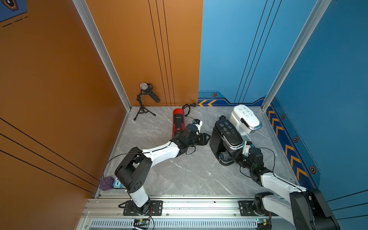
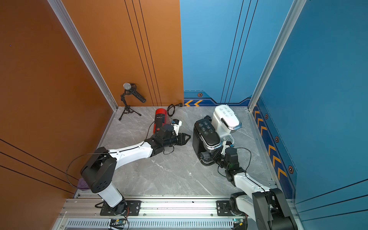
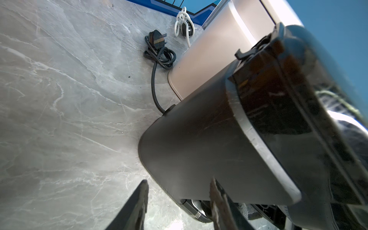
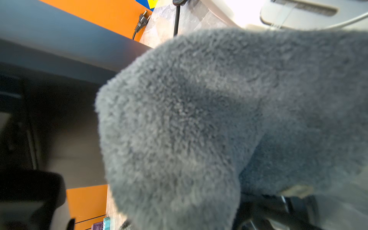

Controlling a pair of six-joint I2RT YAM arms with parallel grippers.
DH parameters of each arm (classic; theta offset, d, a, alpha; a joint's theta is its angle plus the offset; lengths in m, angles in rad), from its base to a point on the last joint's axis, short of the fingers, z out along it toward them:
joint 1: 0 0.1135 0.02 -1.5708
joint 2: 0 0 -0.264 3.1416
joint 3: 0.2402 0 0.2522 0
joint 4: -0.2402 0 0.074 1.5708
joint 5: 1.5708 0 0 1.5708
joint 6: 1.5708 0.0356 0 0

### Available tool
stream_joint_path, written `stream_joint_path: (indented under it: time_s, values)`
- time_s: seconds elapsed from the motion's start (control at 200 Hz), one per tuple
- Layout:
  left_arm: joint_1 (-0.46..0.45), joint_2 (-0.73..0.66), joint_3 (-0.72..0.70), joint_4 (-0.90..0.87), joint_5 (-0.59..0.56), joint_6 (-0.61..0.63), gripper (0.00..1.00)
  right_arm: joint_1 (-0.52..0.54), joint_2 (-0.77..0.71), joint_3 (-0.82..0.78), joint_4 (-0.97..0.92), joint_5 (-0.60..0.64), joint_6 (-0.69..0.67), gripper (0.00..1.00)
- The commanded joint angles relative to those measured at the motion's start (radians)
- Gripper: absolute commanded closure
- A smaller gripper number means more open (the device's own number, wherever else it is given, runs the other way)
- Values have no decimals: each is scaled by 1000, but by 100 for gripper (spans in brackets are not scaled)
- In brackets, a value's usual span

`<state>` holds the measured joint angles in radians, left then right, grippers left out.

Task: Wipe the surface of a coffee machine
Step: Wipe the dirt from the surface of the coffee machine.

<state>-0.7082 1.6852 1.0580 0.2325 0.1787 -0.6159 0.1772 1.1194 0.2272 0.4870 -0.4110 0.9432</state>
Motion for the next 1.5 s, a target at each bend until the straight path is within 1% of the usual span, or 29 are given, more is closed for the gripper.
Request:
stream_joint_path:
  time_s: [0.0,0.09,0.165,0.225,0.275,0.335,0.395,0.515,0.565,0.656,0.771,0.921,1.056,1.201,1.326,1.416,1.496]
  values:
    - [-7,-45,-16,7,-23,29,49,0,-10,21,161,-19,18,100]
    - [-7,-47,-16,7,-20,28,49,-3,-62,18,140,-13,21,100]
    - [-7,-47,-18,7,-19,28,50,-11,-129,31,29,-10,-12,100]
    - [-8,-47,-18,7,-19,28,50,-13,-172,42,-83,17,-53,100]
    - [-11,-44,-16,8,-21,28,50,-15,-186,29,-109,44,-68,100]
    - [-13,-35,-12,8,-19,28,50,-12,-165,13,-100,56,-82,100]
    - [-16,-26,-6,8,-15,28,50,-2,-120,-6,-38,61,-78,100]
    - [-19,-16,3,7,-8,28,50,58,10,14,29,77,-98,100]
    - [-19,-16,5,7,-7,28,50,92,47,30,10,124,-116,100]
    - [-20,-20,1,8,-9,28,50,136,87,64,-94,231,-149,100]
    - [-20,-28,-12,7,-15,28,50,161,80,94,-259,390,-170,100]
    - [-16,-33,-21,8,-18,31,50,156,-37,103,-438,531,-198,100]
    - [-7,-33,-18,8,-15,35,50,123,-182,98,-581,597,-211,100]
    - [0,-44,-11,7,-7,42,50,91,-326,91,-661,578,-218,100]
    - [10,-71,3,-4,9,55,50,92,-444,156,-789,565,-231,99]
    - [15,-93,34,-67,10,85,50,92,-528,221,-884,564,-258,99]
    - [21,-111,81,-157,8,126,50,90,-563,296,-946,545,-299,99]
